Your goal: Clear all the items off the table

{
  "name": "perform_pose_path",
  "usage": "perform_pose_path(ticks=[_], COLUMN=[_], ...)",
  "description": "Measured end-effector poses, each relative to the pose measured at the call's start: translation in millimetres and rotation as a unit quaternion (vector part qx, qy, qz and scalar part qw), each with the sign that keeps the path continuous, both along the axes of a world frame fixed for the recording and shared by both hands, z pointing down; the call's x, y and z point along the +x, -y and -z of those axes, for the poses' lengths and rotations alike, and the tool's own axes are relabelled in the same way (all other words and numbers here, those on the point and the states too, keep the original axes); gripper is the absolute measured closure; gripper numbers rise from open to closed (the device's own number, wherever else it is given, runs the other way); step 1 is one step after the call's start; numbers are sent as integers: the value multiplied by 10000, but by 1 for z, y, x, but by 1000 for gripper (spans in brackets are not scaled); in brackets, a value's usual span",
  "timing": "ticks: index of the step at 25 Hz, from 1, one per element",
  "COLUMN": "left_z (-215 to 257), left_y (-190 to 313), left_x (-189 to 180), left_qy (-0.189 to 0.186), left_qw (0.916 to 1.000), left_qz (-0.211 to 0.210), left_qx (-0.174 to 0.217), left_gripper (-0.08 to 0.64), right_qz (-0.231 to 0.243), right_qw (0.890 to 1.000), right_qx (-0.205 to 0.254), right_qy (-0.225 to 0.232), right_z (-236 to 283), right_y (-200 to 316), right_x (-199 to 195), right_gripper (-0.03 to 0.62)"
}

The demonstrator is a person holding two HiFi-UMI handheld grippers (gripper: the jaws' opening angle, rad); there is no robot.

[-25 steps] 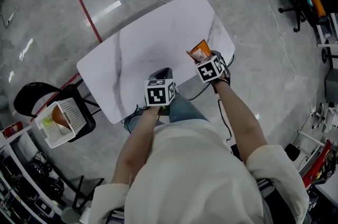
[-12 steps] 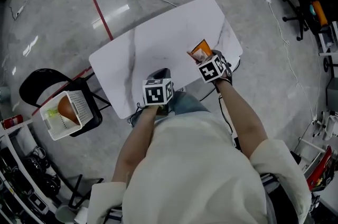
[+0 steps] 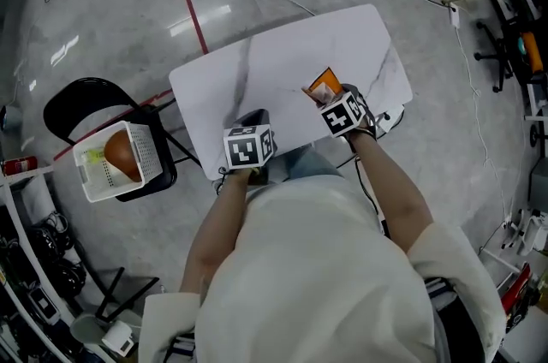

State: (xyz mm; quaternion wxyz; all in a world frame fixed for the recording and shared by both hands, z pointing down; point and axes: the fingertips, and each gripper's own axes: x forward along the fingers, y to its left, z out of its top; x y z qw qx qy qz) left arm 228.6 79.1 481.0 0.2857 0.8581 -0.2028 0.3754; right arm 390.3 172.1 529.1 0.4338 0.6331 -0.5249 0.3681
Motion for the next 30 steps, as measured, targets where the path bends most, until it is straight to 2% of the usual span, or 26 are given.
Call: perform_pose_path(ticks=[15,22,30], left_z=[-2,1,-3], left_y=[50,82,109], left_x=[-120,-183,-259], left_qy=[13,-5,54], left_qw=[9967,9897,9773], left_qz=[813,1428,2116], left_qx=[75,116,122], left_gripper=[551,551,551], right_qz=[1138,1768,2393], right_qw=[9935,9842,9708], right_qx=[12,-11,10], right_qy=[51,67,132], right_z=[-1,0,-5], right_y=[79,116,164], right_x=[-120,-180,-250], right_gripper=[287,287,287])
